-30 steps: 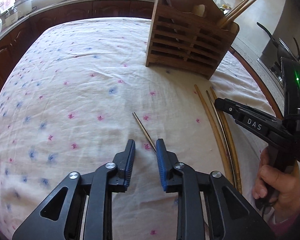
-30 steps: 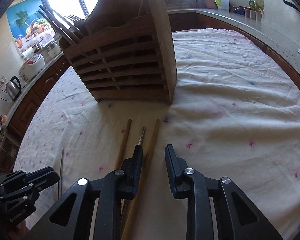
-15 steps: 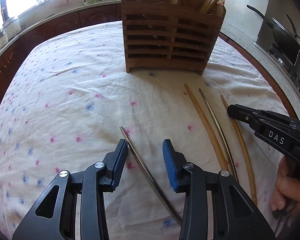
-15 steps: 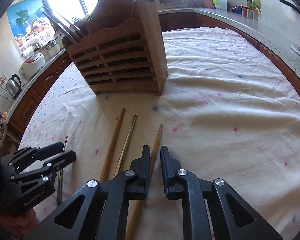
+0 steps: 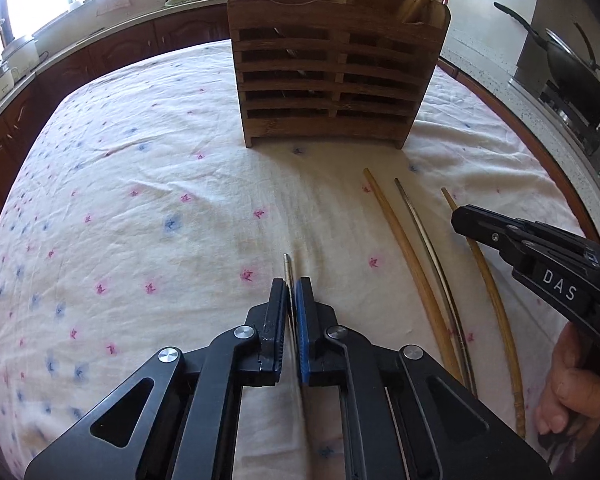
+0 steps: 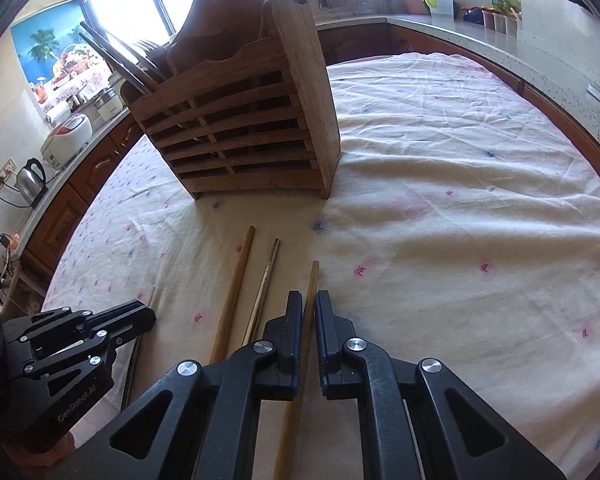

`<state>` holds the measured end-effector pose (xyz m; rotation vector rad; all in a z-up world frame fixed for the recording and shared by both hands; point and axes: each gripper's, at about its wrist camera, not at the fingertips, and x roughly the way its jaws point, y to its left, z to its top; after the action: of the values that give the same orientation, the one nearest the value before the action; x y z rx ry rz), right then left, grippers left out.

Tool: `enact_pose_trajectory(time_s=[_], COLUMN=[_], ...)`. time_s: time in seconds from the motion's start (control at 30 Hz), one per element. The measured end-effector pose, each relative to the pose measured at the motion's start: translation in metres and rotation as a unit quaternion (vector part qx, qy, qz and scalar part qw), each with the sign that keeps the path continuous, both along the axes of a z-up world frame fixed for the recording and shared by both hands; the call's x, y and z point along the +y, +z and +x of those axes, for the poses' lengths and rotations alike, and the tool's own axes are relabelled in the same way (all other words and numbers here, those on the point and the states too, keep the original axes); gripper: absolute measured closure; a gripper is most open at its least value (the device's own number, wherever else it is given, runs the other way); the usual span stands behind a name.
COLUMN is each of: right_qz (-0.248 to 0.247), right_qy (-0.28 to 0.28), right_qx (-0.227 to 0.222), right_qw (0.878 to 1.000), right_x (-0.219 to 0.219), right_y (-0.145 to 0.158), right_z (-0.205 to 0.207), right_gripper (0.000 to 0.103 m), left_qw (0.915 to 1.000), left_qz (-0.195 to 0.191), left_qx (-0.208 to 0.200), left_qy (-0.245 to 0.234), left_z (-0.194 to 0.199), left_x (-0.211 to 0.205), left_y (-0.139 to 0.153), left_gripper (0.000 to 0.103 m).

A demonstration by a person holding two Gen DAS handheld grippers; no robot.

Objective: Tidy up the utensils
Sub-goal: 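Grasp a metal chopstick with the left tool while the right grasps a wooden chopstick, then carry both chopsticks upright and lower them into the holder with both tools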

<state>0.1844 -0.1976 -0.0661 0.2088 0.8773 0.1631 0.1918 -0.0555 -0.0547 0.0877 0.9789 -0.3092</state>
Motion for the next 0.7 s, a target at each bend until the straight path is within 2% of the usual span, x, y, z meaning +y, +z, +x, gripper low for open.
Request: enact_pose_trajectory(time_s=[0.2,0.37,0.7], right_qz=[0.019,0.028,0.04], right_qy=[0.003,0.0,-0.006], right_qx=[-0.053,-0.101,-0.177], right_qw=[0.998,0.995,0.983], right_x=[-0.005,-0.011,-0.022], right_y=[0.041,0.082,0.144], right_z=[-0.026,-0.047,-0.078], right_gripper=[0.098,0.098,0.098], left_qw=[0.9973,0.9908,0.9761], left_qz=[-0.064,-0.108,-0.162], left_qx=[-0.035,-0.08,-0.144], left_qy=[0.01,0.013,0.011], left_z=[-0.018,-0.038,-0.062], left_x=[0.027,0.047,0.073], left_y=[0.038,0.082,0.139], left_gripper=[0.099,0.099,0.099])
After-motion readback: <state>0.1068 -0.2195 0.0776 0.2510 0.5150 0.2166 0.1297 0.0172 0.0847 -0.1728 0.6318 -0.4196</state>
